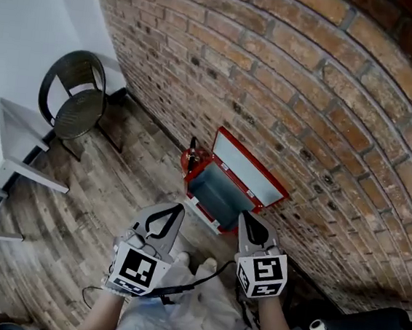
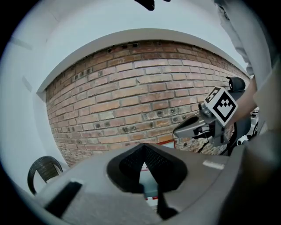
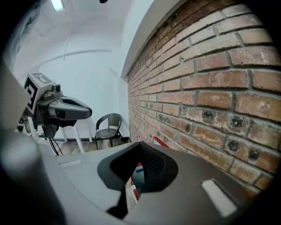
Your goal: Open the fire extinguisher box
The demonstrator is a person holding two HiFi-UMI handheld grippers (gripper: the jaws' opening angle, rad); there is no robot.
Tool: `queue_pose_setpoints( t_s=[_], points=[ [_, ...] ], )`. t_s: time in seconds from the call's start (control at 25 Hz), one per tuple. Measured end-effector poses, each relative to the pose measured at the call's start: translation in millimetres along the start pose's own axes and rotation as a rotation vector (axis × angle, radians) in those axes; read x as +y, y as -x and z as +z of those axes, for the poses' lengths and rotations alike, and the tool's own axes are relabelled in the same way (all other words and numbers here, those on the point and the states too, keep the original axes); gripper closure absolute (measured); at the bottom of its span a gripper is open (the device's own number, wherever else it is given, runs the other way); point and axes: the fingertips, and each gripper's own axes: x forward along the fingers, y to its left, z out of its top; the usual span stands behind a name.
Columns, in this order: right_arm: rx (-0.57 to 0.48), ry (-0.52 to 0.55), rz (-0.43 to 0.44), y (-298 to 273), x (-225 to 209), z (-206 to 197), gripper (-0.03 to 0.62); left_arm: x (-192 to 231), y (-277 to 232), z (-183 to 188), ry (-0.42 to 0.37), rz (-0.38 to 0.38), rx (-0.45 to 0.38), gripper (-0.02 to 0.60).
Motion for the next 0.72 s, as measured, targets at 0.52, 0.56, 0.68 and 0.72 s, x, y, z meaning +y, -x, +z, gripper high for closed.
queue_pose_setpoints(
  t_s=[0.52, 0.56, 0.68, 0.72],
  points=[
    [-0.161, 0.071, -0.049, 39, -3, 75, 0.588, 18, 24, 56, -0.012, 0.054, -0.127, 0.584],
    [-0.166, 0.070, -0.048, 41, -3, 78, 0.588, 19, 26, 59, -0.004, 0.057, -0.134, 0.584],
    [-0.193, 0.031, -0.047, 47, -6, 88, 0.588, 19, 28, 66, -0.011, 0.059, -0.151, 0.584],
    [-0.205, 0.014, -0.048, 48, -8, 92, 0.588, 19, 28, 68, -0.021, 0.059, -0.156, 0.584]
  ],
)
